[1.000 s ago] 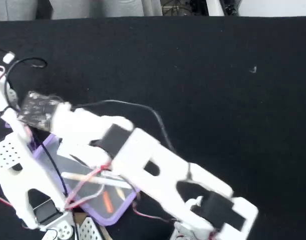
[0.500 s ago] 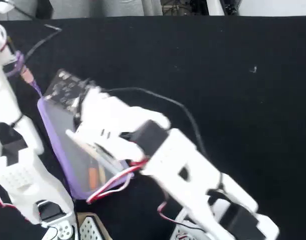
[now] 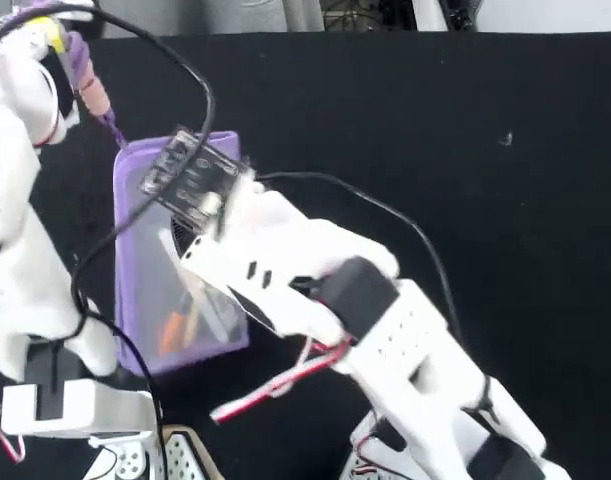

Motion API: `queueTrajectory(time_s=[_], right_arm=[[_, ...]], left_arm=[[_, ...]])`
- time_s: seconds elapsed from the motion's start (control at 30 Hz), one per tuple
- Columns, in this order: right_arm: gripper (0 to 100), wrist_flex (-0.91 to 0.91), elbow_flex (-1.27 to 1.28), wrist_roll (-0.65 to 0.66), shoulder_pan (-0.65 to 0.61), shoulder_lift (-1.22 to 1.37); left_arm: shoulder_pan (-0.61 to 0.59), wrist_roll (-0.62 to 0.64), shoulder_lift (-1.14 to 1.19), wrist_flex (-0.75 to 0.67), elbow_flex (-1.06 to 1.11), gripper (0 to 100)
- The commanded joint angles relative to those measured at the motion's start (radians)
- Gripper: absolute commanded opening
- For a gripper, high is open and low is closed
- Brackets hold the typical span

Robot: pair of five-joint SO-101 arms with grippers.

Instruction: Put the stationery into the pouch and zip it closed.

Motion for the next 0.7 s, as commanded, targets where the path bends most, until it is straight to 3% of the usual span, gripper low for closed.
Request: queueTrajectory(time_s=[0.0,0.3,0.47,0.67], right_arm=[[23.7,-0.006,-0.007,-0.046,0.015,-0.087],[23.7,-0.009,0.087,-0.043,0.02,-0.274],[23.6,0.094,0.163,-0.04,0.104,-0.308],[23.5,-0.034,0.292,-0.04,0.118,-0.303]], left_arm=[[0.053,0.006,-0.072,-0.041,-0.053,3],[0.099,0.005,-0.201,-0.063,-0.058,3],[0.099,0.003,-0.302,-0.075,-0.05,3],[0.159,0.003,-0.381,-0.063,-0.047,3]])
